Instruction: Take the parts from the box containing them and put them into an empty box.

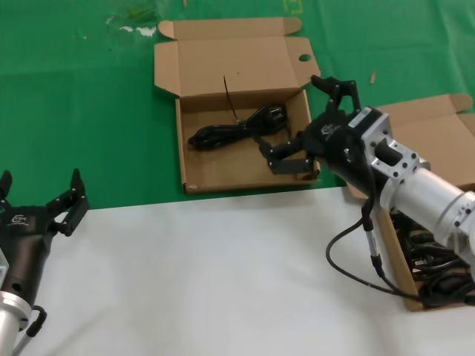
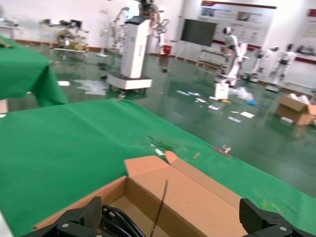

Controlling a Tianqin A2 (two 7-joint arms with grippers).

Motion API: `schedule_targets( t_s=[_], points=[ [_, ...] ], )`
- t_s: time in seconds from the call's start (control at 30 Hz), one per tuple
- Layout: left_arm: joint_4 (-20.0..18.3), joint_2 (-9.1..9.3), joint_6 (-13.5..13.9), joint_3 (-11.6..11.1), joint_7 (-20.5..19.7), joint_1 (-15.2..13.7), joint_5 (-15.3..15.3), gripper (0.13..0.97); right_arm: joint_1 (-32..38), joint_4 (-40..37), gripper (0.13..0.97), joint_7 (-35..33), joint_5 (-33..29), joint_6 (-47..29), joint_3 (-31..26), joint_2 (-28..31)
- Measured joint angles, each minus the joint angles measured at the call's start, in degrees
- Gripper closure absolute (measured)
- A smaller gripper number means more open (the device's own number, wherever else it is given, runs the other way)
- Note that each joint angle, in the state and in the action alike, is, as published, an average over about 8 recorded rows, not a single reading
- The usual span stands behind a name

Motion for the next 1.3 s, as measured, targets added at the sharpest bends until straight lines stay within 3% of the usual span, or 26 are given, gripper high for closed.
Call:
schedule_targets(
  t_s=[0.13,0.27,0.53,0.83,1.3],
  points=[
    [0.00,0.00,0.00,0.00,-0.01,0.00,0.00,0.399,-2.41,0.92,0.129,-0.52,1.45,2.63,1.24,-0.68],
    [0.00,0.00,0.00,0.00,-0.01,0.00,0.00,0.399,-4.83,1.83,0.129,-1.02,2.89,5.22,2.47,-1.36],
    [0.00,0.00,0.00,0.00,-0.01,0.00,-0.01,0.244,-9.75,3.70,0.129,-2.04,5.81,10.44,4.99,-2.75],
    [0.00,0.00,0.00,0.00,-0.01,0.00,-0.01,0.155,-15.15,5.76,0.129,-3.17,9.05,16.26,7.78,-4.28],
    [0.00,0.00,0.00,0.00,0.00,0.00,-0.01,0.132,-22.53,8.57,0.129,-4.70,13.46,24.15,11.57,-6.36]
  ],
)
